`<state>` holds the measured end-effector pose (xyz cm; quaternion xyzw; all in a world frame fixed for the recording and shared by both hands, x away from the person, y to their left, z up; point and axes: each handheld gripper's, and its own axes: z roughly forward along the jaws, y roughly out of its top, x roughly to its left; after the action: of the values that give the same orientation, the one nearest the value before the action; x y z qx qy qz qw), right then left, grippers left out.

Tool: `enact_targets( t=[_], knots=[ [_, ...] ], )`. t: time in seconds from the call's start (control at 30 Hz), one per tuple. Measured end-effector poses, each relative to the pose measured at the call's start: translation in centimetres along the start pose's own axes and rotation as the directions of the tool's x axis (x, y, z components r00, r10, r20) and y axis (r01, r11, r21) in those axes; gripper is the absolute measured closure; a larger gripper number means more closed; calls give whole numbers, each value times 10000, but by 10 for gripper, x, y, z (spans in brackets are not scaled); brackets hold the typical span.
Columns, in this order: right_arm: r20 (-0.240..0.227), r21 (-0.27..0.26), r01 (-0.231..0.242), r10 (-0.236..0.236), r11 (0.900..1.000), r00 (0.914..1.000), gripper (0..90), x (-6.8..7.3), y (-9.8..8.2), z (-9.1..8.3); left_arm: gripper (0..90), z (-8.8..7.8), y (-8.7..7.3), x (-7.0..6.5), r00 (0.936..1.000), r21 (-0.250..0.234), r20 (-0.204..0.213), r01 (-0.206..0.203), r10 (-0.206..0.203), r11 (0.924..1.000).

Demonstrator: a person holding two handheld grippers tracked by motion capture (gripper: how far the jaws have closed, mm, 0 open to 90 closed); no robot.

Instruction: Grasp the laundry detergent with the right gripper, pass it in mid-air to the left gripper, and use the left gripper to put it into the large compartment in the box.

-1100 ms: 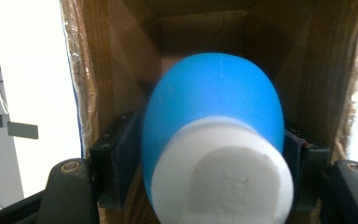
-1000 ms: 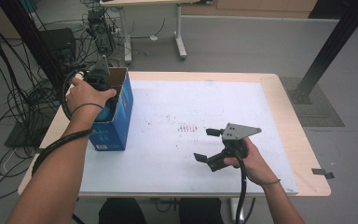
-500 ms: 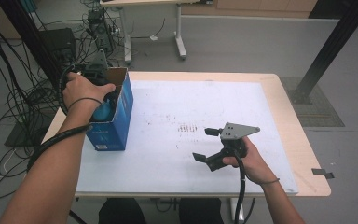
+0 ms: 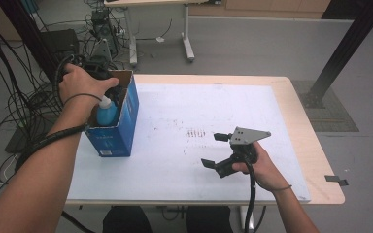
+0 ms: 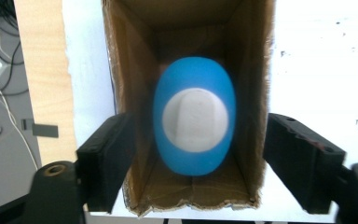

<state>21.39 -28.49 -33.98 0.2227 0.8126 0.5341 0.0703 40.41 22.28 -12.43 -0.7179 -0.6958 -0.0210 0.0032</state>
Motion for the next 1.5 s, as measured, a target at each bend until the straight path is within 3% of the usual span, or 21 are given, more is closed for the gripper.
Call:
enact_targets(
  t=[0.13, 0.23, 0.43, 0.57, 0.6, 0.77, 0.83, 0.87, 1.0, 1.03, 1.07, 1.1, 1.2, 1.3, 1.33, 1.37, 1.4, 1.43, 1.47, 1.5],
  knots=[
    [78, 55, 3, -3, 10000, 10000, 34, 0, 2, -1, 157, -4, 2, -3, 10000, 47, -23, -73, 73, 10000],
    [88, 66, 0, -1, 10000, 10000, 33, -1, 2, -2, 157, -6, 0, -4, 9999, -18, 44, -134, 134, 9999],
    [204, 128, -23, 20, 9999, 9998, 34, -2, 4, -5, 90, -14, -5, -14, 9986, -282, 79, -519, 522, 9983],
    [244, 176, -84, 79, 9998, 9997, 34, -2, 5, -6, 75, -21, -9, -22, 9953, -494, 211, -934, 946, 9944],
    [251, 178, -92, 87, 9998, 9996, 34, -2, 6, -5, 68, -23, -11, -28, 9922, -562, 244, -1208, 1223, 9911],
    [288, 232, -148, 141, 9996, 9995, 34, -3, 7, -5, 61, -25, -12, -37, 9877, -639, 274, -1521, 1541, 9863],
    [342, 261, -183, 174, 9995, 9993, 35, -3, 9, -6, 62, -27, -15, -40, 9817, -818, 441, -1810, 1850, 9801],
    [342, 261, -183, 174, 9995, 9993, 35, -3, 9, -6, 61, -27, -15, -40, 9817, -818, 441, -1810, 1850, 9801],
    [498, 321, -247, 231, 9992, 9985, 34, -5, 12, -8, 57, -28, -21, -54, 9690, -1011, 503, -2361, 2419, 9665],
    [536, 338, -261, 243, 9991, 9983, 34, -5, 13, -9, 57, -28, -21, -54, 9690, -1011, 503, -2361, 2419, 9665],
    [554, 347, -282, 262, 9990, 9981, 34, -6, 13, -9, 56, -28, -24, -62, 9631, -1056, 494, -2584, 2646, 9602],
    [609, 353, -334, 313, 9988, 9977, 34, -6, 14, -10, 56, -28, -24, -62, 9631, -1056, 494, -2584, 2646, 9602],
    [745, 390, -409, 379, 9984, 9965, 35, -8, 14, -11, 54, -27, -28, -73, 9509, -1121, 593, -2961, 3038, 9486],
    [834, 420, -482, 446, 9980, 9955, 35, -9, 15, -12, 55, -26, -32, -84, 9367, -1220, 711, -3329, 3428, 9350],
    [925, 433, -536, 494, 9976, 9945, 36, -9, 15, -14, 55, -26, -33, -91, 9255, -1216, 742, -3613, 3714, 9245],
    [971, 455, -565, 519, 9974, 9939, 36, -10, 16, -15, 55, -26, -33, -91, 9255, -1216, 742, -3613, 3714, 9245],
    [1022, 494, -558, 505, 9972, 9935, 37, -10, 17, -15, 55, -25, -35, -95, 9208, -1244, 780, -3713, 3821, 9201],
    [1022, 494, -558, 505, 9972, 9935, 37, -10, 17, -15, 55, -25, -36, -97, 9147, -1287, 834, -3837, 3955, 9144],
    [1102, 530, -585, 523, 9969, 9925, 37, -11, 17, -17, 55, -24, -40, -102, 9021, -1401, 957, -4063, 4208, 9029],
    [1102, 530, -585, 523, 9969, 9925, 37, -11, 17, -17, 54, -24, -40, -102, 9021, -1401, 957, -4063, 4208, 9029]
  ],
)
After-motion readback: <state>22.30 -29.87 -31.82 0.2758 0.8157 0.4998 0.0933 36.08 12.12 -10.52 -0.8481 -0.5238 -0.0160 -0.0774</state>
